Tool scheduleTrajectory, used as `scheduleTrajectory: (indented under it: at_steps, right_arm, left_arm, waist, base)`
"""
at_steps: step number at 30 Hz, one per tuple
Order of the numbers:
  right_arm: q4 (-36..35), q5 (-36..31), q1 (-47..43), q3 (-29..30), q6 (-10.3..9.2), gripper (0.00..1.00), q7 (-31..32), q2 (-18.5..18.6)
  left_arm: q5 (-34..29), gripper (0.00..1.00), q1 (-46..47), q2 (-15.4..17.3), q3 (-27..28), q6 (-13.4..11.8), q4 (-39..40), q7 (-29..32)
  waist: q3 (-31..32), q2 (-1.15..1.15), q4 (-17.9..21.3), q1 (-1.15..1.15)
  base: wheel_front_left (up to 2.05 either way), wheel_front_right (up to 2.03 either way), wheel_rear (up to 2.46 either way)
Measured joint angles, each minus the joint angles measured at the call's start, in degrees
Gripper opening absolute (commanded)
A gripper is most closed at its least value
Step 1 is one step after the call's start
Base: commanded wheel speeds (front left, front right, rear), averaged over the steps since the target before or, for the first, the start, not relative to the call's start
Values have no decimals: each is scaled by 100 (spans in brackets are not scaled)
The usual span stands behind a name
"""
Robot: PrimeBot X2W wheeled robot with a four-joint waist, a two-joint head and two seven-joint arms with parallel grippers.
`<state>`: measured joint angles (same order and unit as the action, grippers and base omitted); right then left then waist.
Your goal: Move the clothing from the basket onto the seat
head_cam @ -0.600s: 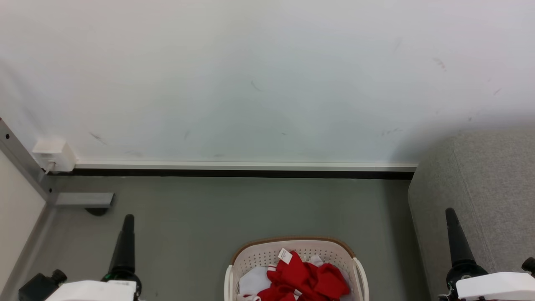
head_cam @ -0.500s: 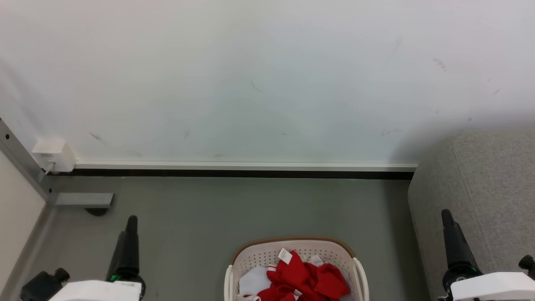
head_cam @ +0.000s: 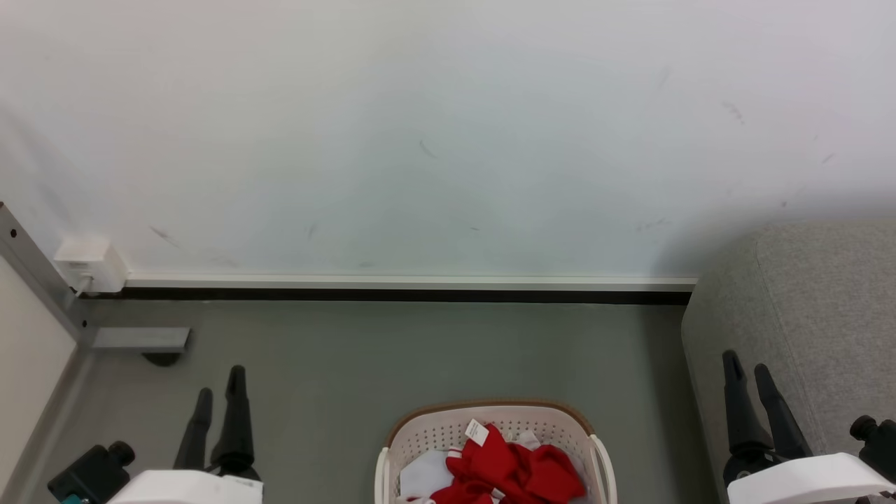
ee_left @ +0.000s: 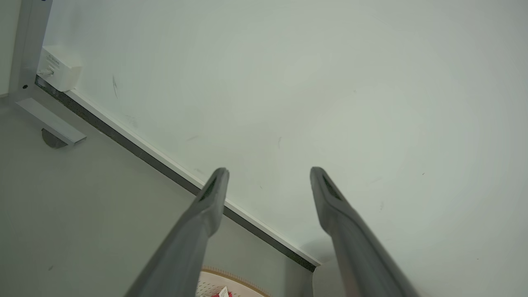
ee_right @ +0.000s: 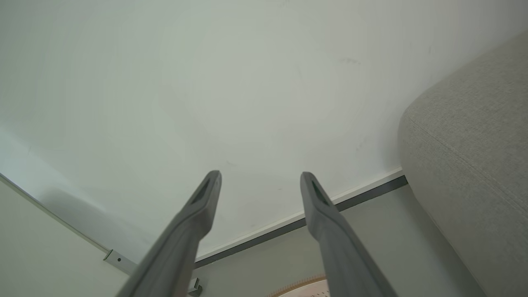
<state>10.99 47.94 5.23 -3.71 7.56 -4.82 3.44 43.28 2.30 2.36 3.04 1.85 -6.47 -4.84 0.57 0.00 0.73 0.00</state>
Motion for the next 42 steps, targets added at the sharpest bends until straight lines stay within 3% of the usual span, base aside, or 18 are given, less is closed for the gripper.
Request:
scheduleTrajectory:
  at_steps: [18, 42]
  right_arm:
    - [-12, -1274, 32, -349, 0, 100, -293, -4]
    - [65, -2397, 70, -672, 0, 100, -635, -5]
  left_arm:
    - [-1237, 100, -81, 44, -156, -242, 134, -297]
    - [-2581, 100, -156, 75, -233, -398, 216, -634]
  waist:
    - [52, 0, 39, 0]
    - [148, 0, 70, 1]
  base:
    - [0, 0, 0]
    - [0, 0, 0]
